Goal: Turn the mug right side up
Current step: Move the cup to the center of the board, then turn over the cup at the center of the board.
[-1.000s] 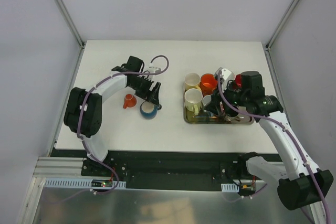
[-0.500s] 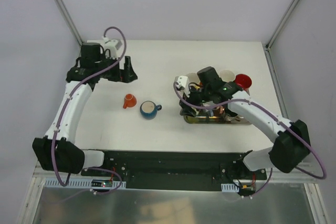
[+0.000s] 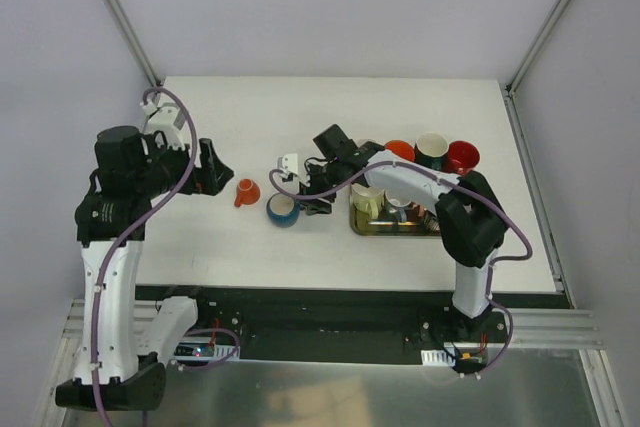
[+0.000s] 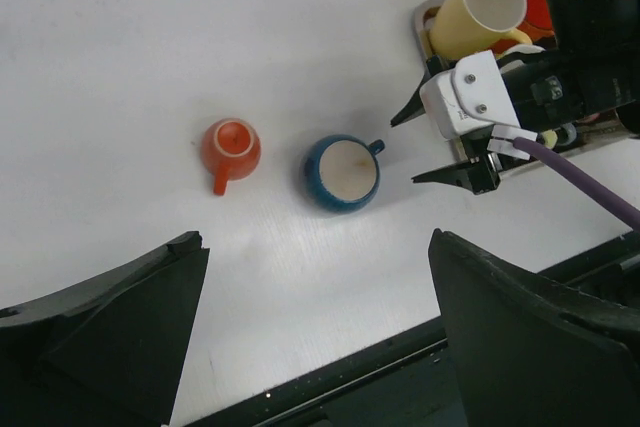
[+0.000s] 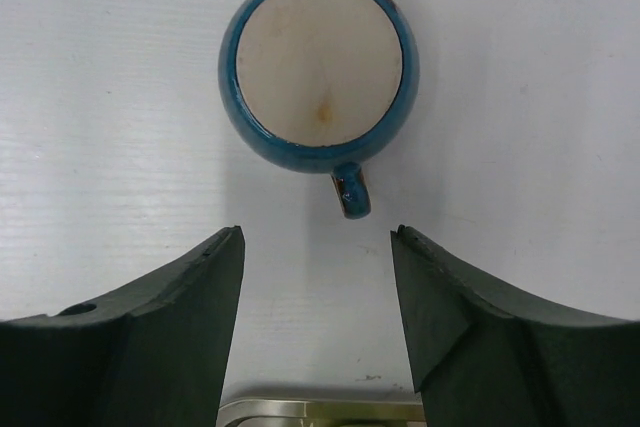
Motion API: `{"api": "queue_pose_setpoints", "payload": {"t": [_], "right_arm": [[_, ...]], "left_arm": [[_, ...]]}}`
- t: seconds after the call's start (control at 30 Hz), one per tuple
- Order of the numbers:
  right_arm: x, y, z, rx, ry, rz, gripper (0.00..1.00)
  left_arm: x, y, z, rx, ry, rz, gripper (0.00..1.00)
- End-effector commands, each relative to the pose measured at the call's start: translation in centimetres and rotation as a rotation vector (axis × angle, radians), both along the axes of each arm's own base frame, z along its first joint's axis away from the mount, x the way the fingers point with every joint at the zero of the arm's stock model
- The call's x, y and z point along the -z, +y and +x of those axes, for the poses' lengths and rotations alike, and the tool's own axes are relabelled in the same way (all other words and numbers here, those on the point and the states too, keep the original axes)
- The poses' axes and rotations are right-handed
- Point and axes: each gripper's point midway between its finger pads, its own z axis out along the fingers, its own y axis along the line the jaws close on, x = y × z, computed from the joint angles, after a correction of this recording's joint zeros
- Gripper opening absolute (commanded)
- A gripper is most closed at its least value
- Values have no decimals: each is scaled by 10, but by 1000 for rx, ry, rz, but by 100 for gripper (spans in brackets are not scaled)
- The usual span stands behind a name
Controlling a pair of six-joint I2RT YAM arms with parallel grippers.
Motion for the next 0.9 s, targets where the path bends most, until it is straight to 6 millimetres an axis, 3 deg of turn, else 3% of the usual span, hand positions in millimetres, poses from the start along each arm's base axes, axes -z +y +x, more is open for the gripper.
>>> {"api": "queue_pose_setpoints", "payload": {"t": [0.0, 0.3, 0.47, 0.6, 0.63, 0.7, 0.77, 0.87], "right_arm": [[1, 15, 11, -80, -72, 9, 66], [45, 26, 21, -100, -95, -53, 58], [44, 39, 21, -91, -93, -29, 47], [44, 40, 16, -88, -74, -29, 20], [43, 39, 14, -84, -66, -29, 3], [32, 37, 10, -64, -47, -8, 0], [7, 38, 6, -4, 25, 60, 0], [-58, 42, -8, 114, 223, 227, 0]], "left_arm": [[-3, 17, -19, -104, 22, -43, 97], [-9, 26, -30, -138, -20, -41, 96], [-10, 27, -30, -131, -28, -25, 95], [-9, 26, -27, -115, -20, -24, 95], [-10, 26, -26, -108, -26, -19, 94], [-9, 26, -23, -101, -27, -11, 93], [-14, 28, -19, -102, -48, -8, 92], [-34, 16, -20, 53, -215, 71, 92]]}}
